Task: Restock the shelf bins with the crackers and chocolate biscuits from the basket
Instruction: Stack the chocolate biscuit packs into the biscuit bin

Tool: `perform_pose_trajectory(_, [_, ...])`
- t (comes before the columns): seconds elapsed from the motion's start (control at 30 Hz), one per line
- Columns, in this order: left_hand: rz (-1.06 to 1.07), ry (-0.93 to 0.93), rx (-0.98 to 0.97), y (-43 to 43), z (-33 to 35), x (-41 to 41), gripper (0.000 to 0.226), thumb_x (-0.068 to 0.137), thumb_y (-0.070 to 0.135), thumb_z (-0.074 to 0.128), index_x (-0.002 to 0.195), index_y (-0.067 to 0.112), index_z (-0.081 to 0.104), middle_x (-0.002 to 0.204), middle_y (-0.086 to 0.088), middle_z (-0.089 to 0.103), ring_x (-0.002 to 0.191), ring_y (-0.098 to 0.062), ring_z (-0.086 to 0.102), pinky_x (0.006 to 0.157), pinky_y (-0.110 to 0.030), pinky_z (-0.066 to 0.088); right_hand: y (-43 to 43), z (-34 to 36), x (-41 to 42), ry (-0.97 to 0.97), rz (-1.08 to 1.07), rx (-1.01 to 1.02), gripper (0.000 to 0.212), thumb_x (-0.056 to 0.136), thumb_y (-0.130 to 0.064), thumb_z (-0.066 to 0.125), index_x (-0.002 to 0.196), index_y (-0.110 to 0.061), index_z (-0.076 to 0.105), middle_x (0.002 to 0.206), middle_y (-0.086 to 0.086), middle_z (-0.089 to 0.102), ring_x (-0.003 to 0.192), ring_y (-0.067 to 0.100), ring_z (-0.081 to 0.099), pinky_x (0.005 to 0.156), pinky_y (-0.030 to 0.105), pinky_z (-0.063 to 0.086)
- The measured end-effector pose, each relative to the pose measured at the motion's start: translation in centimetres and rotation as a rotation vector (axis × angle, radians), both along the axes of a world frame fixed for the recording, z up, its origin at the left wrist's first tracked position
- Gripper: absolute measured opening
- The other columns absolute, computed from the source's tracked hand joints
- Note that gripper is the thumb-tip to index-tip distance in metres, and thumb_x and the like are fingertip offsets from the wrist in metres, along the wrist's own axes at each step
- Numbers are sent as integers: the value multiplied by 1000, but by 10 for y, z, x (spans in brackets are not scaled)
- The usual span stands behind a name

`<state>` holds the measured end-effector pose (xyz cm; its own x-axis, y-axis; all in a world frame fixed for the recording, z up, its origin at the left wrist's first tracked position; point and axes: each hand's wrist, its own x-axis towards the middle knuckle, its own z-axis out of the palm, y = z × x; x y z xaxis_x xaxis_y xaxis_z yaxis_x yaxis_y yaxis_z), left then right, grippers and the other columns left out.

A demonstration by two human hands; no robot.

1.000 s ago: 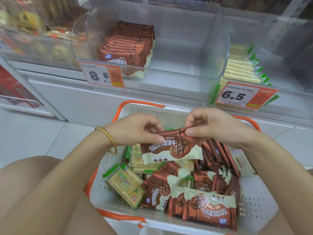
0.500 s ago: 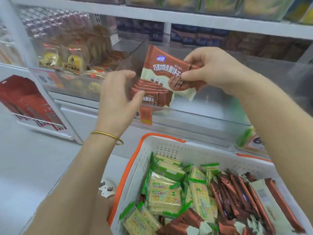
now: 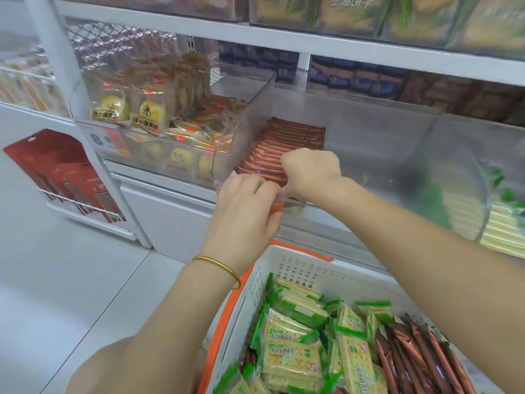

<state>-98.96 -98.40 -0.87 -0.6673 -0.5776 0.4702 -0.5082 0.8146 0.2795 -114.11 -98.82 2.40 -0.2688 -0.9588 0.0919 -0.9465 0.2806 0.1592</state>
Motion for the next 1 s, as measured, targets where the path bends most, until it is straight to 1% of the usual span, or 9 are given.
perform_pose_trajectory(0.07, [2,-6,9,0,1,0,35,75,31,43,94,11,65,88,-8,60,93,-34,56,95,-53,42,-1,0,-3,-5,-51,-11,15,84,-29,63,94,-20,58,107,1,63,100,26,62,65,29,37])
perform_pose_trajectory(0.23, [8,-15,8,2,0,0,35,75,30,41,92,11,65,86,-7,60,93,-33,56,103,-53,36,-2,-10,-2,-34,-90,-53,47,84,-35,66,120,-10,47,120,8,52,106,31,60,66,33,36])
perform_pose_trajectory(0.53, [11,0,4,3,-3,0,27,74,20,55,98,11,65,90,-6,59,98,-31,54,110,-49,25,7,-2,-7,-57,-137,-30,71,77,-62,66,120,-11,41,117,7,49,99,28,59,61,33,34])
perform_pose_trajectory(0.63, [-11,53,8,6,0,1,36,76,19,55,110,12,62,99,-6,60,104,-31,53,111,-51,27,18,9,-5,-109,-134,-83,61,83,-49,67,122,-10,40,120,10,48,101,32,58,63,35,35])
perform_pose_trajectory(0.7, [-35,105,-13,12,4,3,41,78,20,54,117,13,59,106,-6,60,107,-30,52,104,-49,35,39,25,-1,-163,-122,-172,47,86,-38,65,118,-12,42,117,11,48,99,34,57,66,36,37])
perform_pose_trajectory(0.83, [-102,251,-84,40,13,7,29,81,19,55,108,10,62,93,-3,62,88,-29,57,80,-44,44,123,47,10,-479,-23,-368,26,82,-29,69,89,-21,45,84,-4,51,78,22,54,67,35,42])
perform_pose_trajectory(0.9, [-158,234,35,58,8,7,23,83,21,54,103,13,63,84,5,60,79,-18,56,74,-35,44,168,32,15,-692,13,-288,23,79,-24,70,79,-22,48,67,-7,52,62,14,56,57,29,44])
perform_pose_trajectory(0.93, [-176,172,113,67,4,7,22,85,24,53,102,16,63,82,10,58,76,-13,55,70,-32,43,187,15,15,-759,2,-175,20,79,-22,70,77,-22,50,63,-6,53,57,11,56,54,24,42])
perform_pose_trajectory(1.0, [-213,-57,211,83,-10,6,21,89,30,50,104,22,63,83,13,57,78,-12,56,65,-27,39,215,-33,12,-723,-7,147,13,81,-25,70,83,-22,58,70,-6,58,66,10,57,61,22,43])
